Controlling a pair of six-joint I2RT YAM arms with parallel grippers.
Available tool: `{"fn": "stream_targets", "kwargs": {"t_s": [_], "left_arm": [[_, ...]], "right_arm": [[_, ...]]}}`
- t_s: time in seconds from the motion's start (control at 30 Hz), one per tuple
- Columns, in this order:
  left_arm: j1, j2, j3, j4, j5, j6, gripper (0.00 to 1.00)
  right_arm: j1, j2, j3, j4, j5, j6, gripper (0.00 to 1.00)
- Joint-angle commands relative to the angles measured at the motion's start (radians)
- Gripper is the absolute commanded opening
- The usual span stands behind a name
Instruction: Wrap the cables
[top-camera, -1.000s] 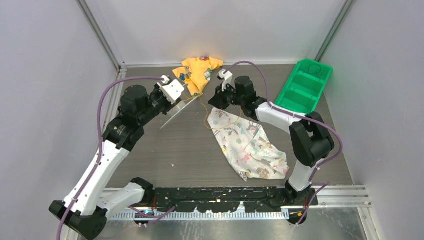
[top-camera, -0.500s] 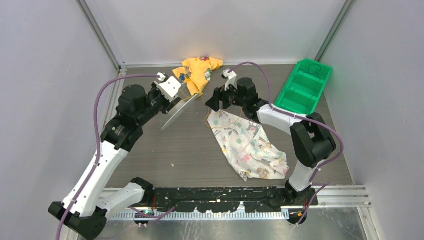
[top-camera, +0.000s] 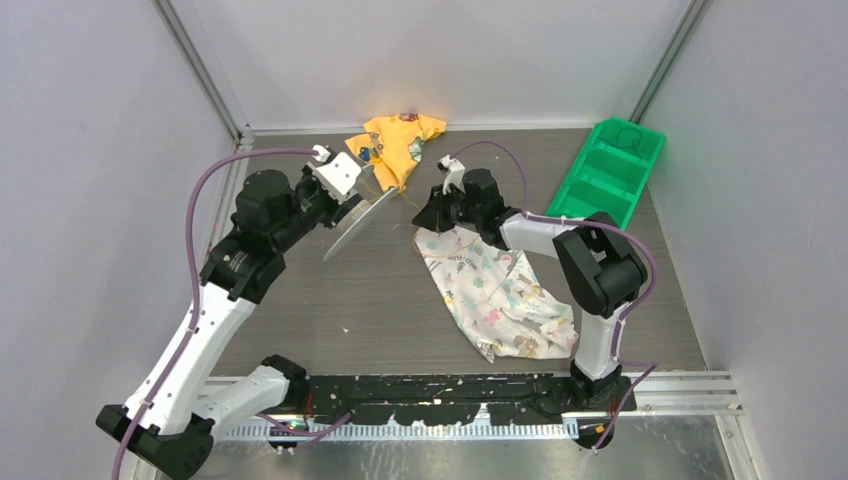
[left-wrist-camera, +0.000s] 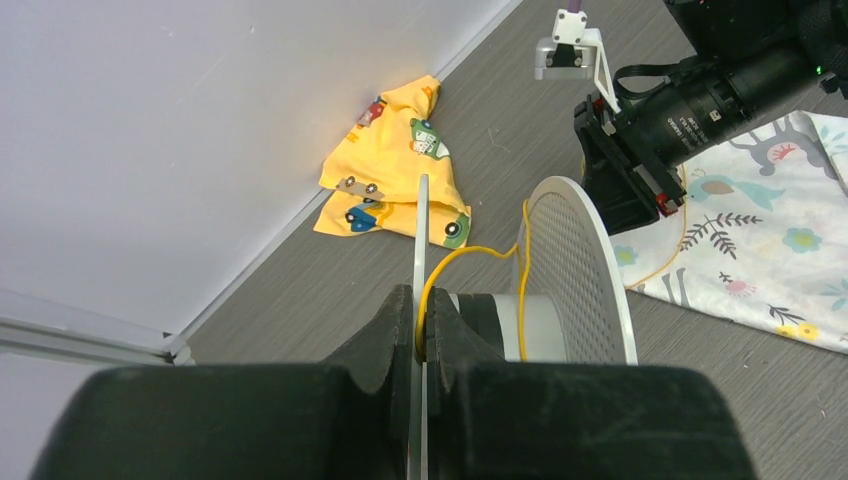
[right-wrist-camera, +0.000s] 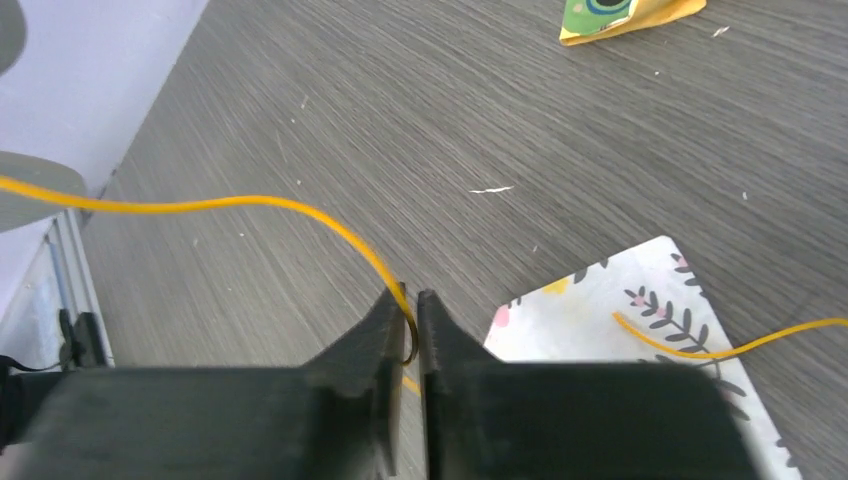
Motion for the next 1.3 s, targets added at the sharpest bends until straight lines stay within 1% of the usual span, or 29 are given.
{"fn": "stream_targets", "kwargs": {"t_s": [0.0,0.03,0.23,0.33,0.4,0.47,0.57,0.6,0.63,0.73,0.8,0.87,0.93,1.03,1.17,1.27], "left_arm": [[0.004,-0.035,0.069,0.074,0.002,-0.021,0.00],[0.004,-0.036,0.071,0.071,0.000,-0.021,0.00],[0.004,-0.045,0.076,0.067,-0.014,-0.031,0.00],[0.006,-0.050,0.078,0.079,-0.025,-0.074,0.00],[0.011,-0.054,0.082,0.093,0.008,-0.118,0.00],[0.013,-0.055,0.084,0.125,0.022,-0.190,0.00],[0.014,-0.052,0.084,0.204,0.004,-0.313,0.00],[0.014,-0.052,0.081,0.235,-0.010,-0.373,0.00],[0.015,-0.052,0.081,0.268,-0.018,-0.403,0.00],[0.016,-0.043,0.085,0.361,-0.006,-0.566,0.00],[0.016,-0.027,0.090,0.438,0.001,-0.673,0.00],[0.016,-0.008,0.087,0.500,-0.023,-0.773,0.00],[0.016,0.010,0.089,0.522,-0.091,-0.839,0.00],[0.017,0.017,0.076,0.536,-0.287,-0.864,0.00],[0.015,-0.005,-0.003,0.637,-0.551,-0.889,0.00],[0.011,0.001,-0.021,0.612,-0.727,-0.921,0.01]], "right_arm": [[0.005,-0.020,0.034,0.059,0.037,0.054,0.02],[0.003,-0.032,0.024,0.055,0.064,0.052,0.01],[-0.071,-0.144,-0.075,0.095,0.279,0.068,0.01],[-0.128,-0.178,-0.079,0.053,0.310,0.065,0.00],[-0.152,-0.181,-0.058,0.003,0.293,0.048,0.01],[-0.156,-0.177,-0.036,-0.052,0.268,0.021,0.00],[-0.155,-0.182,-0.032,-0.096,0.221,0.011,0.01],[-0.151,-0.188,-0.048,-0.098,0.222,0.009,0.01],[-0.145,-0.197,-0.060,-0.103,0.229,0.002,0.00],[-0.115,-0.213,-0.073,-0.134,0.241,-0.024,0.01],[-0.086,-0.218,-0.070,-0.158,0.246,-0.038,0.01],[-0.047,-0.224,-0.067,-0.170,0.250,-0.044,0.01],[-0.001,-0.237,-0.068,-0.168,0.246,-0.046,0.01],[0.070,-0.264,-0.071,-0.167,0.268,-0.057,0.00],[0.144,-0.295,-0.085,-0.129,0.256,0.021,0.01],[0.202,-0.325,-0.091,-0.100,0.260,0.063,0.01]]}}
